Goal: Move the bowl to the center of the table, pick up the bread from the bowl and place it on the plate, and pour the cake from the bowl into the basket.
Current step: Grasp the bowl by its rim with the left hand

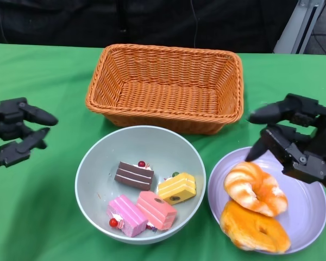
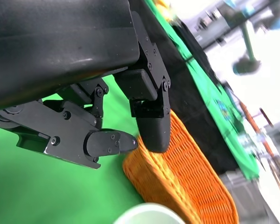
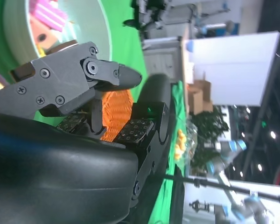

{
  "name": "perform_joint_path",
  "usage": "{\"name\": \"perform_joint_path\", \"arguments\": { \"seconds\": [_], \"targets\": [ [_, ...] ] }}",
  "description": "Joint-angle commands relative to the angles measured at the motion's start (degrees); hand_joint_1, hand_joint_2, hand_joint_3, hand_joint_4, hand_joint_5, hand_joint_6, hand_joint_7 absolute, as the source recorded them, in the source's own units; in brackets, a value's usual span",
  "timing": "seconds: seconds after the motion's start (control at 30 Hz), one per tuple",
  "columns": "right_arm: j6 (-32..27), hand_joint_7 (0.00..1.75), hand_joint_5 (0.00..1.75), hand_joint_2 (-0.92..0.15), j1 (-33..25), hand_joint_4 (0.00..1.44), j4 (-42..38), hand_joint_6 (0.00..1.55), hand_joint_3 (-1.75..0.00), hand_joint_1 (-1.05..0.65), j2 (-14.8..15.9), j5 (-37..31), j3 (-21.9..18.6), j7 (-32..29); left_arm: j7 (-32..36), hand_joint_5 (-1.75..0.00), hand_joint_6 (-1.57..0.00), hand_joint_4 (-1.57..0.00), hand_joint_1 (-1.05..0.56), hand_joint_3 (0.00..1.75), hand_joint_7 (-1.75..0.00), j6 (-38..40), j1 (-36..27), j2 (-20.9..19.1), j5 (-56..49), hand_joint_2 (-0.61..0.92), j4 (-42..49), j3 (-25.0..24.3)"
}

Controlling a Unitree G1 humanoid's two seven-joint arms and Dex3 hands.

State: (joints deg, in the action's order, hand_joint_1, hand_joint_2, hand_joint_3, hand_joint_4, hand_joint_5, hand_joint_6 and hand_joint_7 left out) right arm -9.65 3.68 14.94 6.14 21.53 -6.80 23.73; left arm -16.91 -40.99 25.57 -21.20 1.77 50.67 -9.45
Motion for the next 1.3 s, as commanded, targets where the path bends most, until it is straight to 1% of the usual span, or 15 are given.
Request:
{"name": "perform_joint_path", "arguments": {
  "seconds": [0.03, 0.07, 0.17, 0.2, 0.3, 0.37, 0.43, 0.67, 0.83, 0.93, 0.97, 1.0, 1.07, 1.27, 1.3],
  "targets": [
    [-0.8, 1.21, 1.61, -0.75, -1.4, 0.74, 1.2, 0.72, -0.88, -0.08, 0.5, 2.3, -1.5, -0.8, -7.2, -0.44, -0.79, -0.70, -0.36, 0.14, -0.10, 1.7, -3.4, -3.6, 0.9, 0.89, -7.9, 2.5],
    [-1.1, 1.24, 1.64, -0.76, -1.7, 0.74, 1.4, 0.72, -0.88, -0.08, 0.6, 2.7, -1.7, -1.1, -9.6, -0.32, -0.71, -0.65, -0.41, 0.10, -0.04, 2.4, -4.4, -4.4, 0.9, 0.91, -10.6, 3.4],
    [-1.8, 1.25, 1.67, -0.76, -2.2, 0.75, 1.7, 0.71, -0.88, -0.07, 0.6, 3.7, -2.3, -1.8, -14.8, -0.18, -0.58, -0.55, -0.47, 0.08, -0.01, 5.9, -6.9, -6.6, 1.6, 0.92, -17.9, 5.0],
    [-2.0, 1.26, 1.68, -0.76, -2.4, 0.73, 1.8, 0.71, -0.90, -0.07, 0.6, 4.0, -2.4, -2.0, -16.4, -0.12, -0.49, -0.46, -0.51, 0.08, 0.00, 7.2, -7.7, -7.4, 1.8, 0.92, -20.4, 5.5],
    [-1.9, 1.28, 1.70, -0.74, -2.6, 0.72, 1.7, 0.70, -0.92, -0.06, 0.7, 4.5, -2.8, -2.2, -19.9, -0.06, -0.41, -0.38, -0.55, 0.08, 0.00, 9.3, -9.5, -9.5, 1.8, 0.92, -26.1, 6.5],
    [-1.6, 1.32, 1.72, -0.72, -2.8, 0.72, 1.4, 0.68, -0.95, -0.07, 0.8, 4.9, -3.2, -2.2, -23.5, -0.01, -0.34, -0.30, -0.60, 0.09, 0.00, 8.2, -10.9, -12.0, 1.7, 0.92, -30.6, 7.7],
    [-2.0, 1.33, 1.74, -0.72, -3.0, 0.70, 1.4, 0.67, -0.95, -0.09, 0.9, 5.3, -3.5, -2.4, -25.7, -0.01, -0.34, -0.29, -0.61, 0.08, -0.01, 6.4, -12.3, -13.6, 1.9, 0.92, -33.6, 8.1],
    [-3.1, 1.36, 1.75, -0.72, -3.2, 0.69, 1.6, 0.65, -0.92, -0.10, 1.1, 6.2, -3.6, -3.0, -26.0, -0.06, -0.46, -0.45, -0.49, 0.04, -0.04, -3.5, -14.6, -15.5, 1.5, 0.92, -34.9, 7.7],
    [-4.3, 1.36, 1.75, -0.73, -3.2, 0.68, 1.6, 0.65, -0.88, -0.09, 0.7, 7.1, -4.0, -3.5, -24.8, -0.08, -0.63, -0.63, -0.42, 0.00, -0.05, -16.1, -13.1, -16.4, -1.7, 0.89, -30.2, 8.4],
    [-4.5, 1.35, 1.75, -0.74, -3.2, 0.68, 1.7, 0.65, -0.86, -0.09, 0.7, 7.4, -4.1, -3.5, -24.0, -0.07, -0.66, -0.66, -0.41, 0.00, -0.04, -19.2, -12.2, -16.5, -2.4, 0.89, -27.8, 8.8],
    [-4.9, 1.35, 1.75, -0.74, -3.3, 0.68, 2.0, 0.66, -0.86, -0.09, 0.5, 7.5, -4.1, -4.2, -21.8, -0.07, -0.66, -0.66, -0.41, 0.00, -0.04, -24.1, -11.3, -15.3, -5.5, 0.89, -25.7, 7.6],
    [-5.2, 1.34, 1.75, -0.74, -3.4, 0.68, 2.2, 0.67, -0.84, -0.09, 0.3, 7.6, -4.1, -4.7, -19.8, -0.08, -0.78, -0.79, -0.39, 0.00, -0.05, -27.9, -10.6, -14.3, -8.0, 0.84, -23.8, 6.7],
    [-5.6, 1.32, 1.75, -0.74, -3.5, 0.68, 2.5, 0.68, -0.83, -0.10, 0.3, 7.8, -4.1, -5.3, -16.6, -0.06, -0.85, -0.87, -0.38, 0.00, -0.04, -32.7, -9.4, -13.5, -11.8, 0.82, -21.1, 5.8],
    [-5.8, 1.31, 1.75, -0.75, -3.5, 0.68, 2.7, 0.69, -0.81, -0.10, 0.4, 8.0, -4.0, -5.6, -11.0, -0.04, -0.88, -0.91, -0.38, 0.00, -0.02, -35.9, -8.1, -14.2, -16.4, 0.81, -17.7, 6.5],
    [-6.3, 1.31, 1.74, -0.76, -3.6, 0.68, 2.9, 0.69, -0.81, -0.10, 0.1, 8.3, -4.0, -6.2, -9.0, -0.05, -0.91, -0.94, -0.37, 0.00, -0.04, -38.9, -7.5, -12.0, -20.6, 0.82, -16.9, 4.4]
  ]
}}
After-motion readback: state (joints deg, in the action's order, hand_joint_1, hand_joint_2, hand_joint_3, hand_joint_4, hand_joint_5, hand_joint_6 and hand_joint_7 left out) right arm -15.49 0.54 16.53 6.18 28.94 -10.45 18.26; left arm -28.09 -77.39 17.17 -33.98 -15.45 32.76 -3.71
